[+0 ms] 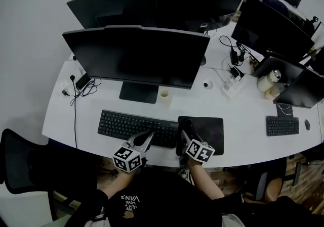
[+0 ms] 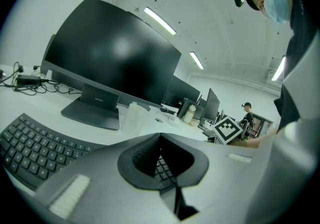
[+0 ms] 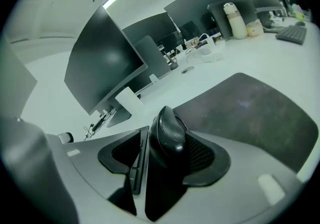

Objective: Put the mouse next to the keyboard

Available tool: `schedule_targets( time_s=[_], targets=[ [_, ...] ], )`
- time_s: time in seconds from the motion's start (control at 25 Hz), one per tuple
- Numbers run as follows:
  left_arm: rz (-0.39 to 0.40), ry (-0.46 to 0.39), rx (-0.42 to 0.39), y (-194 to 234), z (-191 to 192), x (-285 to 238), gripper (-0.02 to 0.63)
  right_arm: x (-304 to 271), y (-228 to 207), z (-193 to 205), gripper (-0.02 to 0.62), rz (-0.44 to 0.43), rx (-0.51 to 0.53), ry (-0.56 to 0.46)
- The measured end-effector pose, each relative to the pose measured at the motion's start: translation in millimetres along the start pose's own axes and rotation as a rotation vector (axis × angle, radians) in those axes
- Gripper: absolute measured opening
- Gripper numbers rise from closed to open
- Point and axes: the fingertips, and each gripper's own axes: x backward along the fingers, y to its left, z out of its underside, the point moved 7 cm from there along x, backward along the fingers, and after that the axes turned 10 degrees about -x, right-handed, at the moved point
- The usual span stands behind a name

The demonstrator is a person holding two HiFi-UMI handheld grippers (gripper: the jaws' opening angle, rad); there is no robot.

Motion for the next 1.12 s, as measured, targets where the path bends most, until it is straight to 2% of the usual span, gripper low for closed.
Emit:
schedule_targets(
  time_s=[0.32, 0.56, 0.88, 1.12],
  targets=[
    [0.005, -0.004, -0.001, -6, 0, 0, 0.002, 6, 9, -2, 0.293, 0.089, 0.318, 0.057],
    [-0.007, -0.008, 0.003, -9, 1, 2, 0.002, 5, 1, 0, 0.307, 0.075, 0.320, 0.091],
    [-0.033, -0.022, 0.008, -16, 2, 7, 0.002, 11, -1, -4, 0.321, 0.073, 0.368, 0.087],
    [-0.056, -0.032, 0.014, -28, 3, 10, 0.002, 24, 9, -11, 0.321, 0.006, 0.407, 0.066]
  ],
)
